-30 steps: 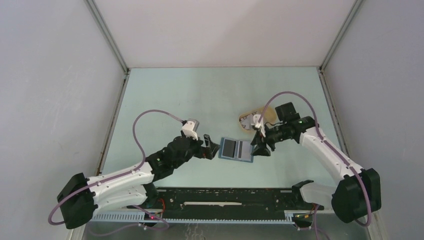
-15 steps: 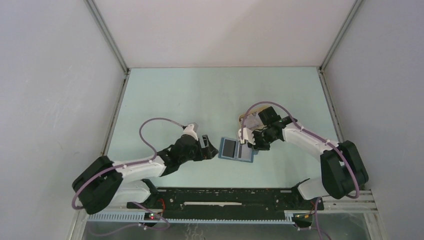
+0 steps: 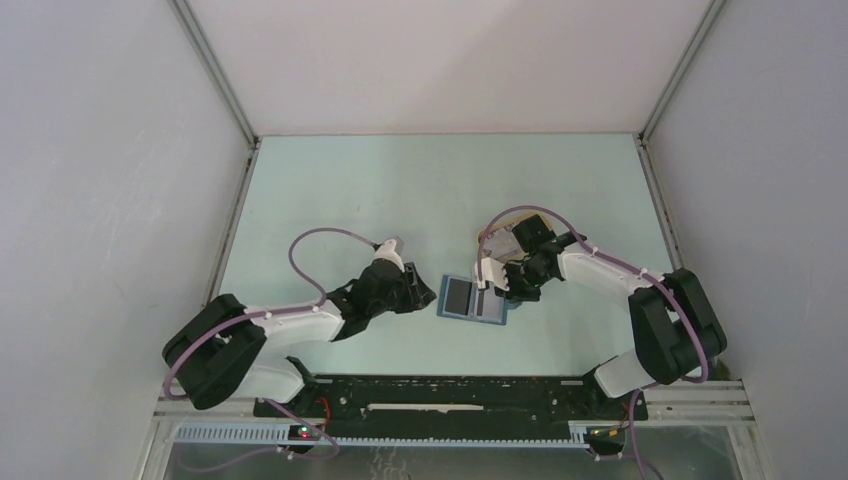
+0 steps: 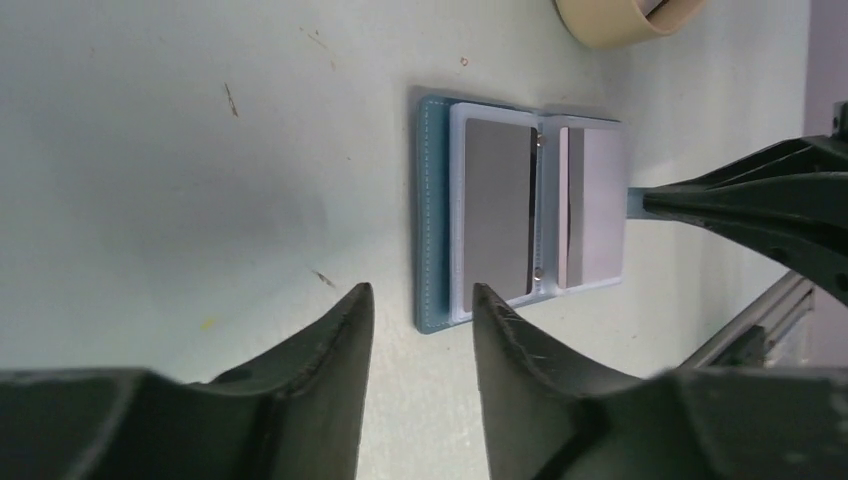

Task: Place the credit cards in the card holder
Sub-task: Close the card holder at the center of the board.

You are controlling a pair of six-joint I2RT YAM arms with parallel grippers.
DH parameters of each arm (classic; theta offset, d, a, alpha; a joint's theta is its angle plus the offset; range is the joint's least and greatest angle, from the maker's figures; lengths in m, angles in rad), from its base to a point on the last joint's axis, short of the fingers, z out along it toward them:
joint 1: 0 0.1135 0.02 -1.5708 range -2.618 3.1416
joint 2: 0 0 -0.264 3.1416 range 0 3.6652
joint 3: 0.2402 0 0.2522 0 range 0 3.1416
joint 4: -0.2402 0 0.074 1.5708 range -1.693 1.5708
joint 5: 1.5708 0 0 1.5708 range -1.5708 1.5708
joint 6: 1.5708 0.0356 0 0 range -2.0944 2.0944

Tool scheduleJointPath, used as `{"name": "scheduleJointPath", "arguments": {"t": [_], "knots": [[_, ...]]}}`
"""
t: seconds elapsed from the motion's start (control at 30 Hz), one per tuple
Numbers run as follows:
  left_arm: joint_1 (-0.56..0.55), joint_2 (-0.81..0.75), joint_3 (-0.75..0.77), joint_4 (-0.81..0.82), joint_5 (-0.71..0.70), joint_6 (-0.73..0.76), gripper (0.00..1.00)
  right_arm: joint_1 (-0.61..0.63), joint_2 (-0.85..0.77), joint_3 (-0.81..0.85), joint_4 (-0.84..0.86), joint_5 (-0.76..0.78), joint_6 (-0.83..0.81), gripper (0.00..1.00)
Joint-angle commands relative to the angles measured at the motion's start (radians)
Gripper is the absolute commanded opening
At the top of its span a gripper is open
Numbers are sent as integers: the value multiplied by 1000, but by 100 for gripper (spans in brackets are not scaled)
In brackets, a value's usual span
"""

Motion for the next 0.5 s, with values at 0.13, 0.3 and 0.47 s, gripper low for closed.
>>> {"name": "scheduleJointPath", "arguments": {"t": [0.13, 0.3, 0.47], "knots": [[7, 8, 92, 31, 35, 49, 28, 8, 11, 32, 4, 4, 6, 11], [9, 89, 130, 41, 66, 61, 16, 8, 25, 41, -9, 2, 8, 9], [7, 117, 175, -56, -20, 99, 9, 8, 33, 46, -17, 0, 7, 8]]}}
